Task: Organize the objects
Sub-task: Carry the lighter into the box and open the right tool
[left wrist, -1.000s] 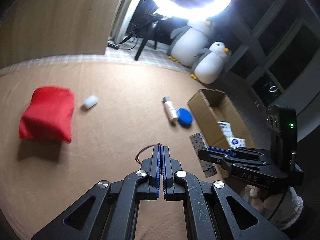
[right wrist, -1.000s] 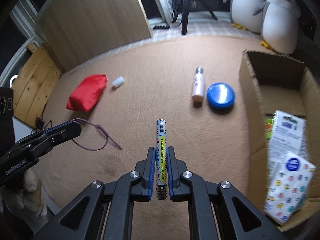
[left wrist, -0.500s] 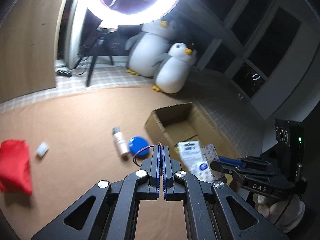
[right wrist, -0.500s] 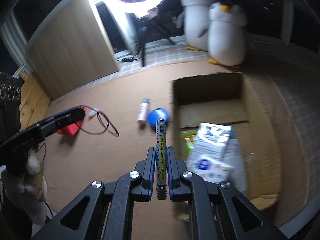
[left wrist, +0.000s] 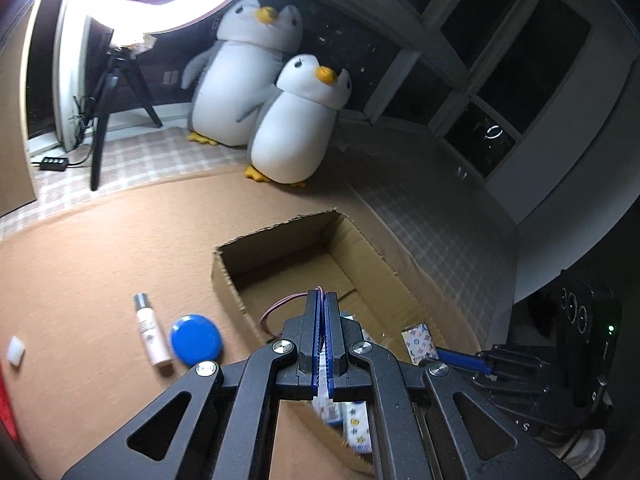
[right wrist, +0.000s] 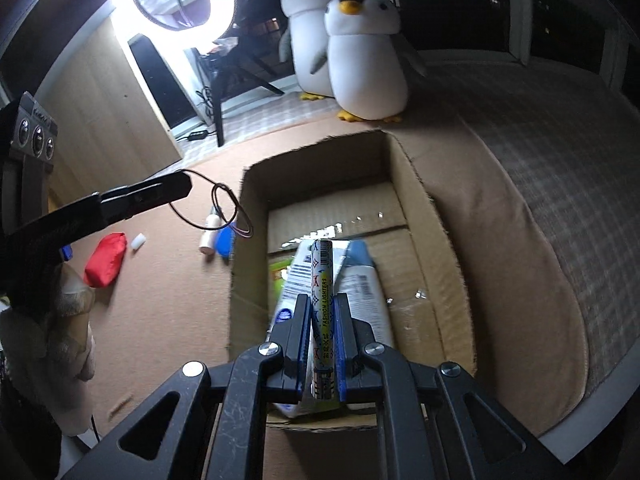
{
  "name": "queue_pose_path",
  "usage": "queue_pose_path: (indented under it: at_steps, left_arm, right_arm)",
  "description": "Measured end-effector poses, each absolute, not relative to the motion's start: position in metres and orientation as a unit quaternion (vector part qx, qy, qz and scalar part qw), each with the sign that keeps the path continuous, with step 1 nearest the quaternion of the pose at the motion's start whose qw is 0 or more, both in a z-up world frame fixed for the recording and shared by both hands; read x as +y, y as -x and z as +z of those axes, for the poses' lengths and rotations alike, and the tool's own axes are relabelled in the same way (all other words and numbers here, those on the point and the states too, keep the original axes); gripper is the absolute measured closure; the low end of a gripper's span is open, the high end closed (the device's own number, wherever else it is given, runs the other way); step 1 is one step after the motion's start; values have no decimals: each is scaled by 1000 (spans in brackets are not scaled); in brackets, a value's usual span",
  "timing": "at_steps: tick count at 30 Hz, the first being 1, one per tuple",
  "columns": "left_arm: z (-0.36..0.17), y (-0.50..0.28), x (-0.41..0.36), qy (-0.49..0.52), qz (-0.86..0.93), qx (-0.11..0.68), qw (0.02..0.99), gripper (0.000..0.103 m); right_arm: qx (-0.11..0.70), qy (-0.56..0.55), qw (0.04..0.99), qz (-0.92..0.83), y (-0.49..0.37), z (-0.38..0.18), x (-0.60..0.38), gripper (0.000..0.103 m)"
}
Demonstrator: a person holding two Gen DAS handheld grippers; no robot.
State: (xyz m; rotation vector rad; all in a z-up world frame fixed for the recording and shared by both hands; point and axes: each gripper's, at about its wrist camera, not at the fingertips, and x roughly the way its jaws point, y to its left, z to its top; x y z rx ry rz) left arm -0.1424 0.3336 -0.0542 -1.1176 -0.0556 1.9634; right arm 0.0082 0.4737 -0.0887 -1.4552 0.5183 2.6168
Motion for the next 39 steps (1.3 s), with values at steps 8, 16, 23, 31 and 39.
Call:
queue_pose_path:
  at_steps: [8,16,23,31,39]
  left_arm:
    - [-66,151,356,460,776,-14,431,79]
    - [-66,156,344,460,784,-22,417,46]
    - [-69,155,325,465,791,-17,397,46]
    - [-73,155,274,472,806,-22,357,46]
    - [-87,150,186,489,818,-44,299,46]
  right_arm:
    - [184,476,58,858,-10,-92,485,88]
    - [195,466,63,861,-9,-91,487,48]
    - [201,471,56,857,-6,-93,479,46]
    - [198,473,38,858,2,-93,459,44]
    - [186,471,8,862,12,-87,426,43]
